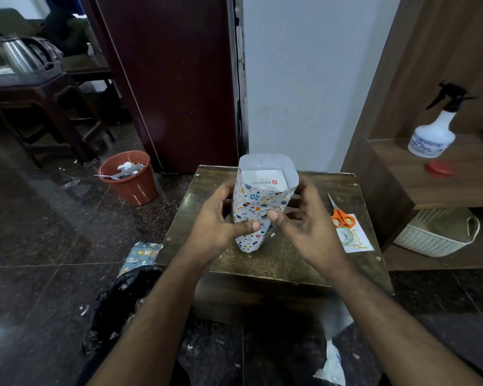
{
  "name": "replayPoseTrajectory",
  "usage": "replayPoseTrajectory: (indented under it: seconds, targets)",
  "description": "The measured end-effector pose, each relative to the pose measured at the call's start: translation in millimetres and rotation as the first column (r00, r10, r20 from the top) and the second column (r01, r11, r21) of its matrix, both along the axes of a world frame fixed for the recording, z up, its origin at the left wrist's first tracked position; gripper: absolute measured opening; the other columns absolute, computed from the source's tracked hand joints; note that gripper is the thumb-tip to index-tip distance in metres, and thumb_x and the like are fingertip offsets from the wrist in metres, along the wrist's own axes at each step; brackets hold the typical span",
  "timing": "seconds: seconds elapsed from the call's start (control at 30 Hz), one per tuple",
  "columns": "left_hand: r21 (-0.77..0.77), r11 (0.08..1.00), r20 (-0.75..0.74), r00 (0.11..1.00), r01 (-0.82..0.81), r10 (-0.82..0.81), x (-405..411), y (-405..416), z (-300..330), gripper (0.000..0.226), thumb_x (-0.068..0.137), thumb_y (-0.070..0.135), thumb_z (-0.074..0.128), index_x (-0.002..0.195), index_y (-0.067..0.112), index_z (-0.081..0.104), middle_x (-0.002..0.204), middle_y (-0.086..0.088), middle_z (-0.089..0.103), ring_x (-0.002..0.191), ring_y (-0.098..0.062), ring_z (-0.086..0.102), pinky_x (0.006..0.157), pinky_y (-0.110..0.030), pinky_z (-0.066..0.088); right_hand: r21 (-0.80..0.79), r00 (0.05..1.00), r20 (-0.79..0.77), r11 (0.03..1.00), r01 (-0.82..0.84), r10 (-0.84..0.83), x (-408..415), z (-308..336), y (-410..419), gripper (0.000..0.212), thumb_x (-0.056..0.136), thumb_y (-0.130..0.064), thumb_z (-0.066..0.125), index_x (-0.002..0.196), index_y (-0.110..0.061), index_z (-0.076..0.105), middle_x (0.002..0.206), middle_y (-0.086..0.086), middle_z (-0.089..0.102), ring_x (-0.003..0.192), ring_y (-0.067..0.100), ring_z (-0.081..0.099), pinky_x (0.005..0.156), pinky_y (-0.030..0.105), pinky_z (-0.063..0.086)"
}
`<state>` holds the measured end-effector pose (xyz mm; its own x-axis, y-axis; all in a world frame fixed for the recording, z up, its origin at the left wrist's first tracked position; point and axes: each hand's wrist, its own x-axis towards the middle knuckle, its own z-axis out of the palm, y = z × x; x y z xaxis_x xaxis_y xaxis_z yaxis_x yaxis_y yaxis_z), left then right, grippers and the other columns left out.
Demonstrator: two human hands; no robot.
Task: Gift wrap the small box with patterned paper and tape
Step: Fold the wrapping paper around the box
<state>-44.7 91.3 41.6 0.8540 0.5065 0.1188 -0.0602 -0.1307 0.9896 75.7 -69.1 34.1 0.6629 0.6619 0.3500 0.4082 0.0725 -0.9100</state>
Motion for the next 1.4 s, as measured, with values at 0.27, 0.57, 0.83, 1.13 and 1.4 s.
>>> replayPoseTrajectory:
  seconds: [0.27, 0.57, 0.83, 1.13, 1.4]
  targets:
    - [-0.261, 0.965, -0.283, 0.954, 0.023, -0.099, 0.3, -7.8, 4.8, 0.051, 0.082, 0.033, 0.083, 0.124, 0.007, 0.068, 0.115, -0.005, 0.078, 0.11, -0.021, 0.074, 0.108, -0.049, 0.051, -0.053, 0.97, -0.243, 0.998, -0.019, 0.006, 3.2, -3.0, 3.5, 0.042, 0.094, -0.05, 0.065, 0.134, -0.04, 0.06, 0.126, -0.014, 0.07, 0.115, 0.011, 0.068, 0.094, 0.044, 0.059]
    - [-0.296, 0.955, -0.445, 0.888, -0.024, -0.115, 1.1, -11.3, -10.3, 0.038, 0.092, 0.034, 0.075, 0.117, 0.006, 0.071, 0.108, -0.001, 0.08, 0.106, -0.019, 0.074, 0.097, -0.041, 0.055, -0.116, 0.801, -0.598, 0.985, -0.125, 0.031, 4.9, -13.2, 8.9, 0.029, 0.103, -0.024, 0.062, 0.131, -0.033, 0.065, 0.116, -0.006, 0.077, 0.101, 0.015, 0.076, 0.084, 0.039, 0.063]
    - [0.218, 0.968, -0.515, 0.828, -0.123, 0.221, 8.7, -24.5, -15.3, 0.065, 0.101, 0.058, 0.051, 0.097, -0.005, 0.068, 0.069, -0.006, 0.064, 0.072, -0.025, 0.068, 0.079, -0.053, 0.063, -0.314, 0.837, -0.516, 0.949, 0.016, -0.184, 11.9, -29.5, 15.4, 0.025, 0.1, -0.031, 0.066, 0.123, -0.025, 0.072, 0.108, -0.002, 0.079, 0.098, 0.019, 0.076, 0.093, 0.051, 0.06]
    - [0.651, 0.759, -0.365, 0.868, -0.021, 0.337, 9.4, -28.2, -7.3, 0.025, 0.089, 0.015, 0.08, 0.114, 0.018, 0.079, 0.112, 0.005, 0.055, 0.106, -0.014, 0.061, 0.096, -0.023, 0.047, -0.427, 0.913, -0.332, 0.901, 0.08, -0.238, 11.7, -29.8, 13.9, 0.02, 0.101, -0.037, 0.063, 0.116, -0.026, 0.071, 0.108, -0.008, 0.074, 0.098, 0.012, 0.072, 0.09, 0.042, 0.06]
    - [0.865, 0.473, -0.388, 0.822, 0.169, 0.417, 15.5, -53.7, -6.9, 0.05, 0.1, 0.058, 0.052, 0.114, 0.015, 0.073, 0.118, -0.004, 0.06, 0.112, -0.026, 0.054, 0.092, -0.042, 0.046, -0.523, 0.843, 0.355, 0.662, 0.537, -0.403, 61.2, -10.6, -41.1, 0.018, 0.097, -0.016, 0.059, 0.104, -0.02, 0.075, 0.102, 0.003, 0.075, 0.096, 0.026, 0.069, 0.08, 0.034, 0.053]
